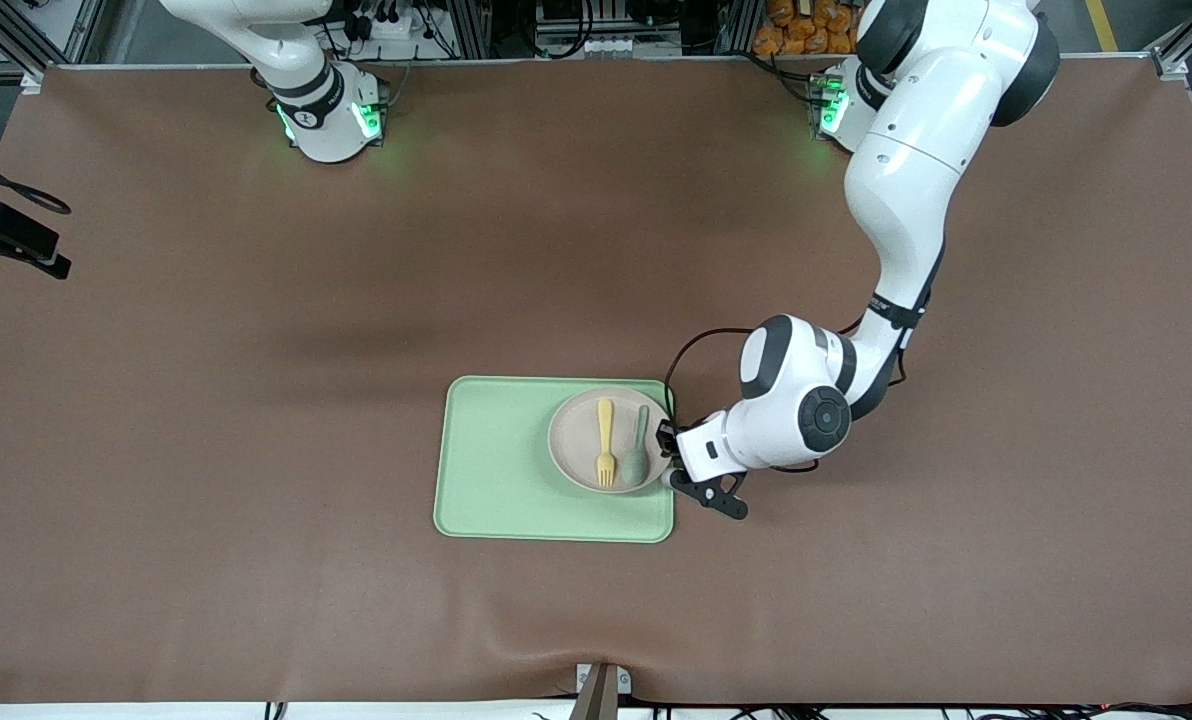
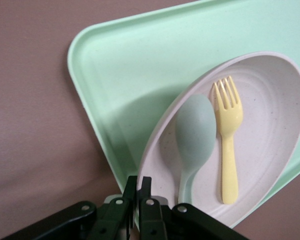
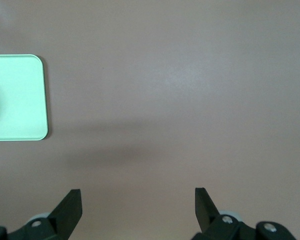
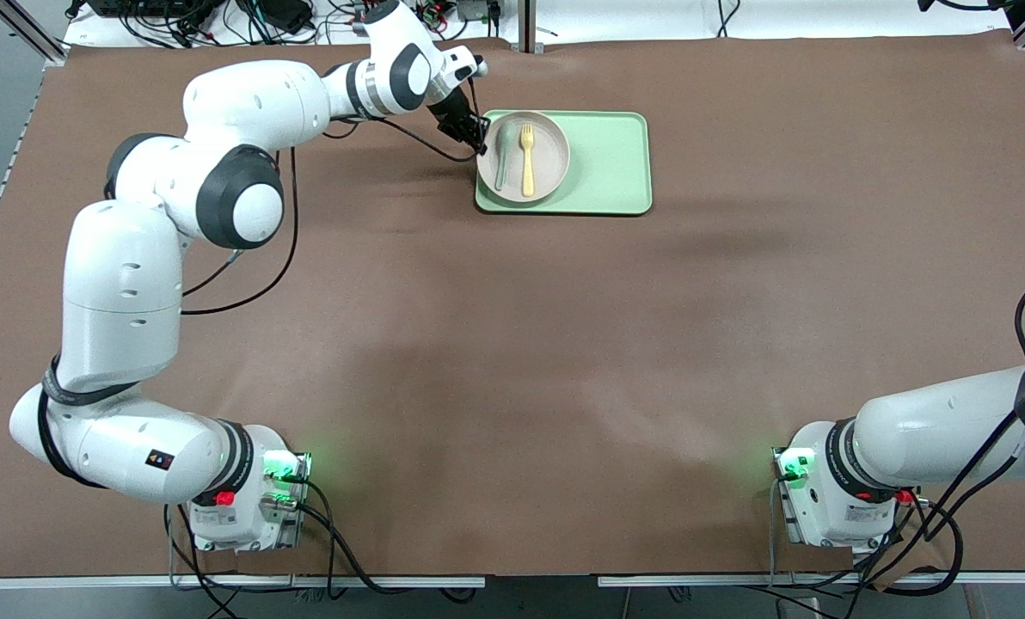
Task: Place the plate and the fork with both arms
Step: 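Release the plate and withdraw the left gripper while the right gripper reaches the fork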
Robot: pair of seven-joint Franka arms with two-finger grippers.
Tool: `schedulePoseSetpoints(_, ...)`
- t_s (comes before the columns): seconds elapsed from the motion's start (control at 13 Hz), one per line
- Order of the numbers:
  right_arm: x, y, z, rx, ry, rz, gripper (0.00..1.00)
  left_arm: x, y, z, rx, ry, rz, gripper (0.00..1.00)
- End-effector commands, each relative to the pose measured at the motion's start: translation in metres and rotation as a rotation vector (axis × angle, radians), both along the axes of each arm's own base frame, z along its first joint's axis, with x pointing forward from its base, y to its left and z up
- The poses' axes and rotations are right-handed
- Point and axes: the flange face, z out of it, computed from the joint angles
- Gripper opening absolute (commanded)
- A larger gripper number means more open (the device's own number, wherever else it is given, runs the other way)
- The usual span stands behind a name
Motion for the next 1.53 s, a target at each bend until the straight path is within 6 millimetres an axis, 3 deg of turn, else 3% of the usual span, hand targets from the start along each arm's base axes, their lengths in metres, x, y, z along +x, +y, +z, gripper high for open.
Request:
schedulePoseSetpoints(0.0, 0.001, -0.004, 0.0, 0.01, -0.002, 0.0, 1.0, 0.0, -0.015, -0.003, -0.014, -0.022, 0.013, 0.0)
schedulePoseSetpoints(0.23, 0.003, -0.003, -0.002, 0.01, -0.004, 0.001, 1.0, -0.003, -0.019, -0.014, -0.009, -0.017, 0.016, 0.0)
schedulePoseSetpoints(0.31, 0.003, -0.003, -0.002, 0.01, -0.004, 0.001, 1.0, -0.004, -0.023, -0.013, -0.011, -0.02, 0.049, 0.12)
schedulePoseSetpoints(0.46, 0.008, -0.003, -0.01, 0.011, 0.01, 0.001, 1.0, -0.008, -0.029, -0.014, -0.007, -0.011, 0.07, 0.18)
schedulePoseSetpoints(0.77, 0.012, -0.003, -0.016, 0.011, 0.018, 0.001, 1.0, -0.006, -0.028, -0.009, -0.007, -0.013, 0.086, 0.66)
schedulePoseSetpoints(0.92, 0.019, 0.001, -0.027, 0.009, 0.038, 0.009, 1.0, -0.005, -0.029, -0.003, -0.005, -0.02, 0.089, 1.0)
schedulePoseSetpoints(1.07, 0.025, 0.013, -0.038, 0.015, 0.059, 0.041, 1.0, -0.001, -0.023, 0.016, -0.012, -0.033, 0.096, 1.0)
schedulePoseSetpoints(1.23, 0.028, 0.045, -0.037, 0.029, 0.054, 0.079, 1.0, -0.001, -0.012, 0.032, -0.004, -0.02, 0.102, 1.0)
schedulePoseSetpoints(1.46, 0.045, 0.058, -0.055, 0.055, 0.057, 0.106, 1.0, 0.007, 0.017, 0.059, 0.01, 0.033, 0.107, 1.0)
